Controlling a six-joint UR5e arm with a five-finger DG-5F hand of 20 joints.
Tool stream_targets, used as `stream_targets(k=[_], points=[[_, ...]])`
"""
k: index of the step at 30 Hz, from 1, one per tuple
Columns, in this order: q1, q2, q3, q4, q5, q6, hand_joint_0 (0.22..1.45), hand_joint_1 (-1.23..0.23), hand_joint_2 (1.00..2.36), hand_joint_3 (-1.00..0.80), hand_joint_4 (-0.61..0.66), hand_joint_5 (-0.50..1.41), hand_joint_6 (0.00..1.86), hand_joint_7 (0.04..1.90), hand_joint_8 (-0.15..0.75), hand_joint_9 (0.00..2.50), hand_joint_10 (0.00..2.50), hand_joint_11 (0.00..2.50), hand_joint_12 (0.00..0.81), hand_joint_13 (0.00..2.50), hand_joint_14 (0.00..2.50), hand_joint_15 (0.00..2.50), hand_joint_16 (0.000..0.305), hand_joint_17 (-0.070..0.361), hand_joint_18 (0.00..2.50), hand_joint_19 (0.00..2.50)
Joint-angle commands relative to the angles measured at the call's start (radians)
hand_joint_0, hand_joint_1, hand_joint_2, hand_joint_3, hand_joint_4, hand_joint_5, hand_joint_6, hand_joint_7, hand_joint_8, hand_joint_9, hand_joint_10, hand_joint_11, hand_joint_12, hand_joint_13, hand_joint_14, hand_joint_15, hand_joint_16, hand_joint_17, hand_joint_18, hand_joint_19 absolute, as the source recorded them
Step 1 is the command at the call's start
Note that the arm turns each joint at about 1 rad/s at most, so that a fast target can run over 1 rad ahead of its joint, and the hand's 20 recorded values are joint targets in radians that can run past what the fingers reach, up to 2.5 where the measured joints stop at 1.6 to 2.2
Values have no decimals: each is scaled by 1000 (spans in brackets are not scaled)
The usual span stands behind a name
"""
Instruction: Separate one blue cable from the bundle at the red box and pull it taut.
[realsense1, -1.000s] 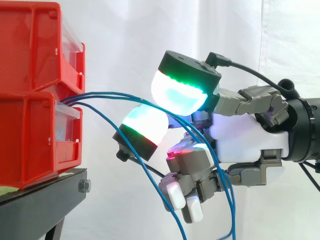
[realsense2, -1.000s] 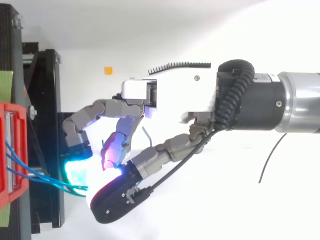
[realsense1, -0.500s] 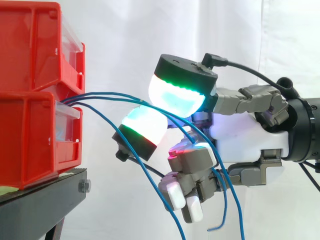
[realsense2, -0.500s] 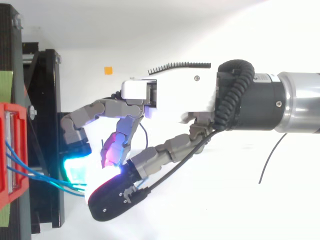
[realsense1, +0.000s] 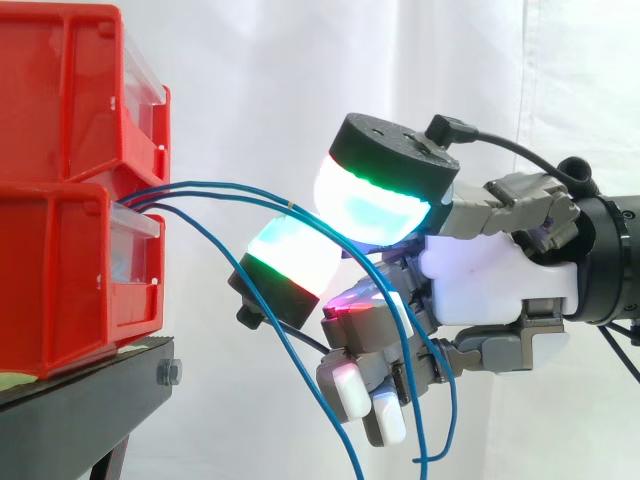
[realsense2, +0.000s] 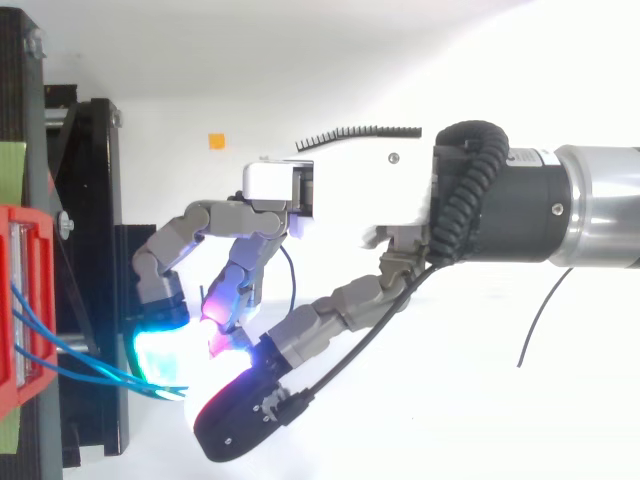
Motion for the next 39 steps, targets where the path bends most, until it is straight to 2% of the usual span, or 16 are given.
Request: stream_targets(k=[1,9,15,20,29,36,39], points=[[1,0,0,0,1,0,626,-837,1001,-482,68,-192,830,1032,294,1073,29,1192,361,933,22,636,42,95,832,691],[1,0,0,0,-1,0,561,-739,1000,-500,68,-170,810,1043,306,1117,29,1184,369,953,23,631,43,98,852,699],[1,0,0,0,-1,0,512,-830,1000,-500,73,-166,798,1064,312,1112,28,1183,381,954,23,627,46,104,867,694],[1,0,0,0,-1,0,665,-926,1000,-500,18,-182,805,1081,274,1033,31,1159,357,929,24,633,43,97,840,680],[1,0,0,0,-1,0,788,-922,1002,-471,-55,-211,834,1011,251,1002,27,1187,339,950,26,652,41,93,834,648],[1,0,0,0,7,2,676,-839,1007,-415,-6,-195,811,1017,268,1087,27,1219,351,979,24,661,41,93,853,685],[1,0,2,-2,5,9,639,-786,1009,-389,-1,-154,732,1150,278,1120,30,1215,356,985,25,665,42,94,849,703]])
